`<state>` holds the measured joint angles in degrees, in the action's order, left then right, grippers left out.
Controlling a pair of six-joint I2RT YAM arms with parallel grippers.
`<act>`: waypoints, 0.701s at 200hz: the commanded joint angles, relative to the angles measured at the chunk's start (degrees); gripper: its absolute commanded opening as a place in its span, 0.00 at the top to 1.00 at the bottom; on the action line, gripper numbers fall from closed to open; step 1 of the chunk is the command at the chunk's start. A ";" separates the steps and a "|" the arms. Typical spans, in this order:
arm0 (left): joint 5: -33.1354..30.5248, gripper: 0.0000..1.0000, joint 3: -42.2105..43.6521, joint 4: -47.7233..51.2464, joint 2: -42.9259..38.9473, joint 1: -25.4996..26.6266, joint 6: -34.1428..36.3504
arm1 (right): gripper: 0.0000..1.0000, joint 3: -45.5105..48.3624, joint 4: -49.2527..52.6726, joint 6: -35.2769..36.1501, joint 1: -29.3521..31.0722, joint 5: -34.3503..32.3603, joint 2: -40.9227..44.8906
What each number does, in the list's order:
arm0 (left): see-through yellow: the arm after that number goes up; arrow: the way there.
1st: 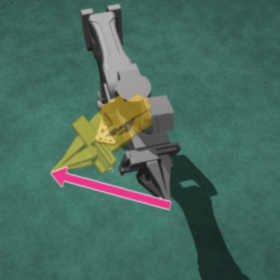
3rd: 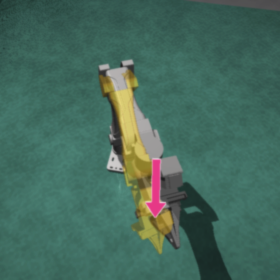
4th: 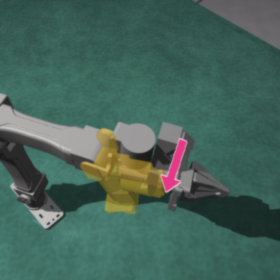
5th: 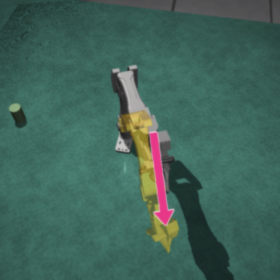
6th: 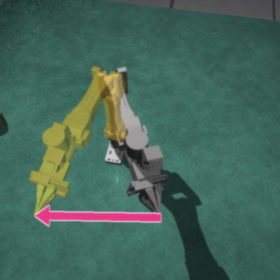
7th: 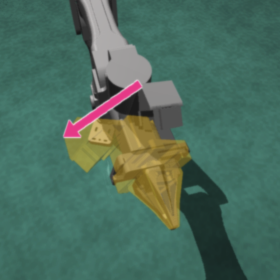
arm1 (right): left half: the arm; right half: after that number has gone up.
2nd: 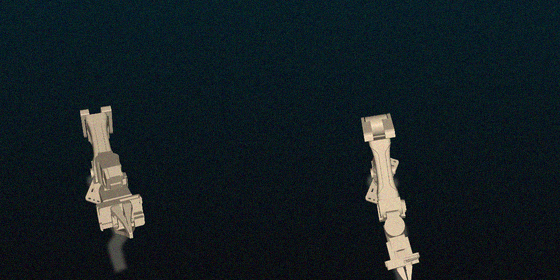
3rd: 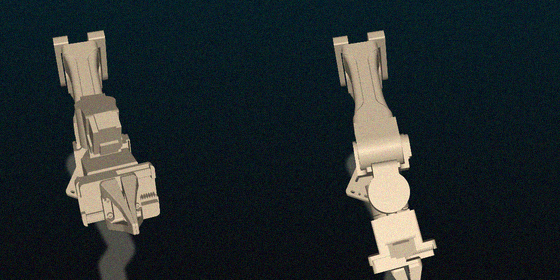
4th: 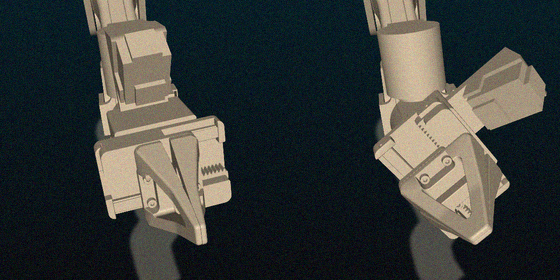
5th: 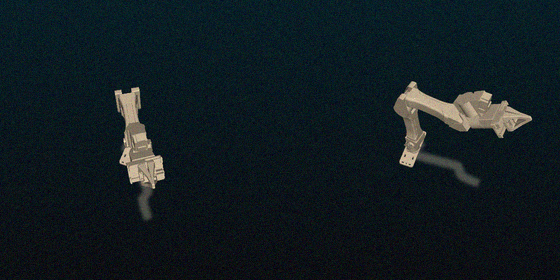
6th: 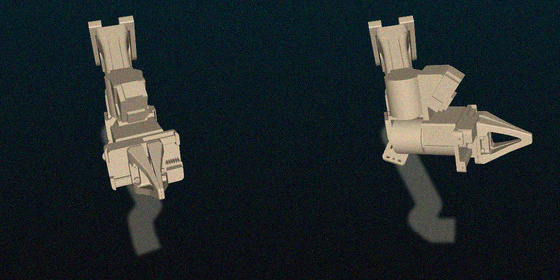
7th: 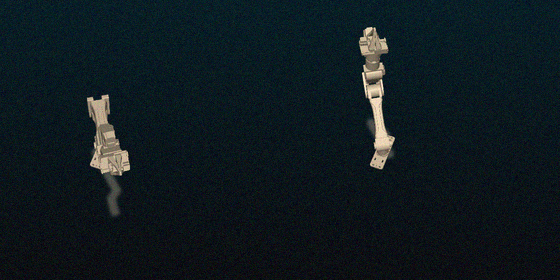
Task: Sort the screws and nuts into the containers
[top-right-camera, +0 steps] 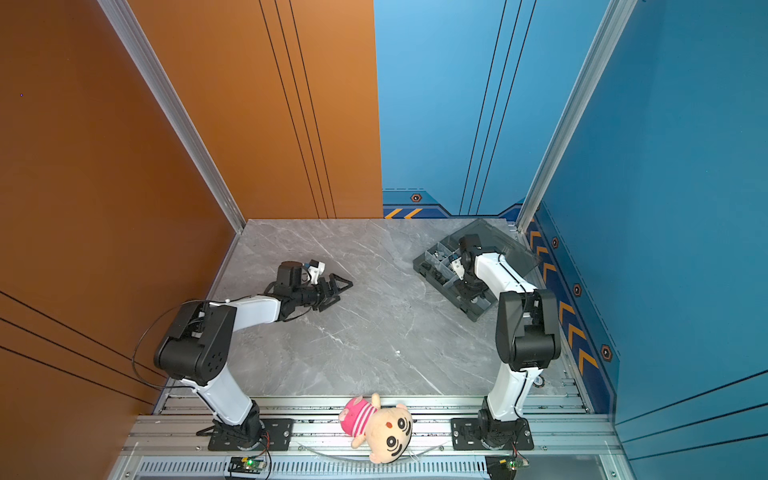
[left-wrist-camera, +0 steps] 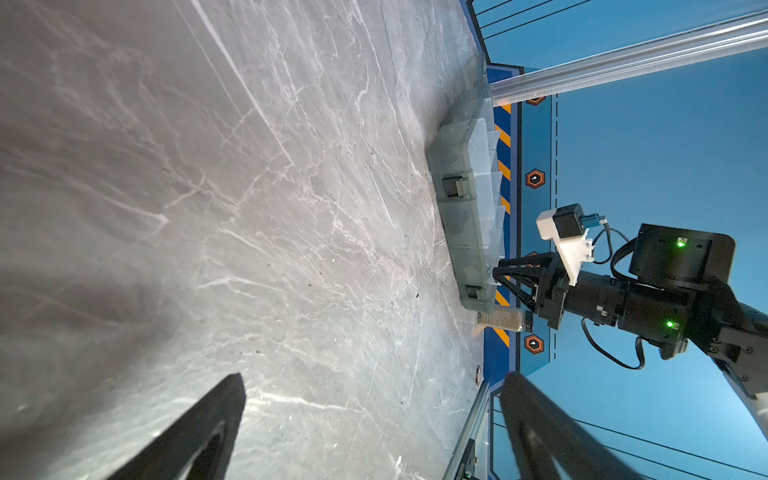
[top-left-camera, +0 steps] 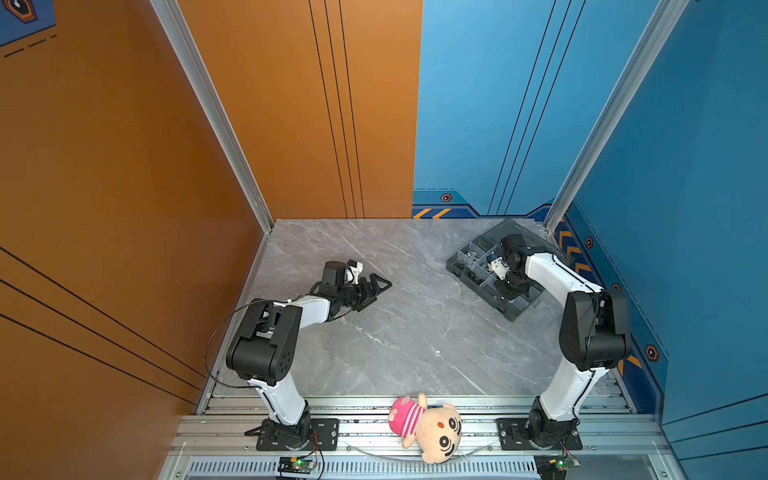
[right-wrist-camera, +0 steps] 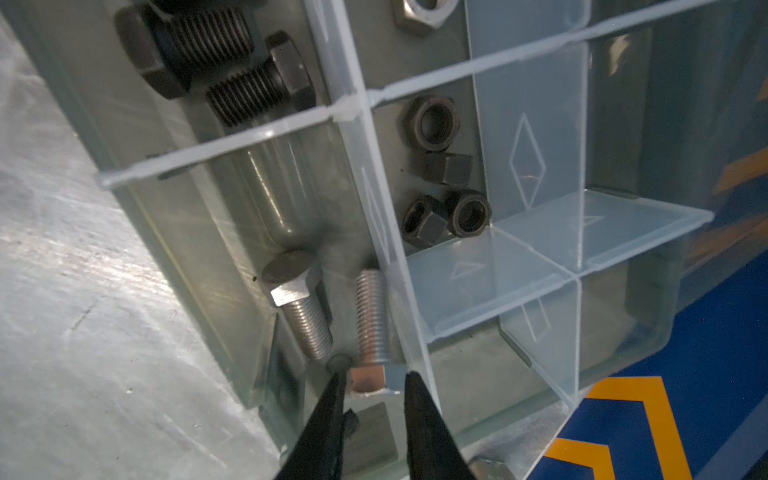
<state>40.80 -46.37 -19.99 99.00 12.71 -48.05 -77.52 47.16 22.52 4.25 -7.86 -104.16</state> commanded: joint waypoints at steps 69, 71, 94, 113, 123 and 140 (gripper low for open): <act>-0.21 0.02 -1.13 5.31 -5.04 -1.06 3.06 | 0.70 0.32 -1.05 -5.71 -0.31 4.12 5.51; -0.37 0.02 -1.34 5.93 -5.22 -1.05 3.34 | 0.69 0.41 -1.26 -5.95 -0.37 4.22 5.85; -2.29 0.02 -4.08 12.96 -7.42 -1.68 7.63 | 0.69 2.78 -5.35 -10.03 -0.96 7.03 10.17; -4.15 0.02 -6.40 17.67 -8.87 -2.14 10.69 | 0.68 6.24 -10.20 -13.20 -1.35 9.83 14.12; -5.99 0.02 -7.35 19.57 -9.65 -2.34 12.20 | 0.67 8.29 -12.74 -14.25 -1.43 10.69 16.35; -9.99 0.02 -7.95 21.27 -11.11 -2.34 14.78 | 0.66 11.70 -17.10 -15.73 -1.57 10.70 19.97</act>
<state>36.77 -52.42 -5.23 90.54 10.87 -39.33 -69.97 37.60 11.64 3.03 0.08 -88.31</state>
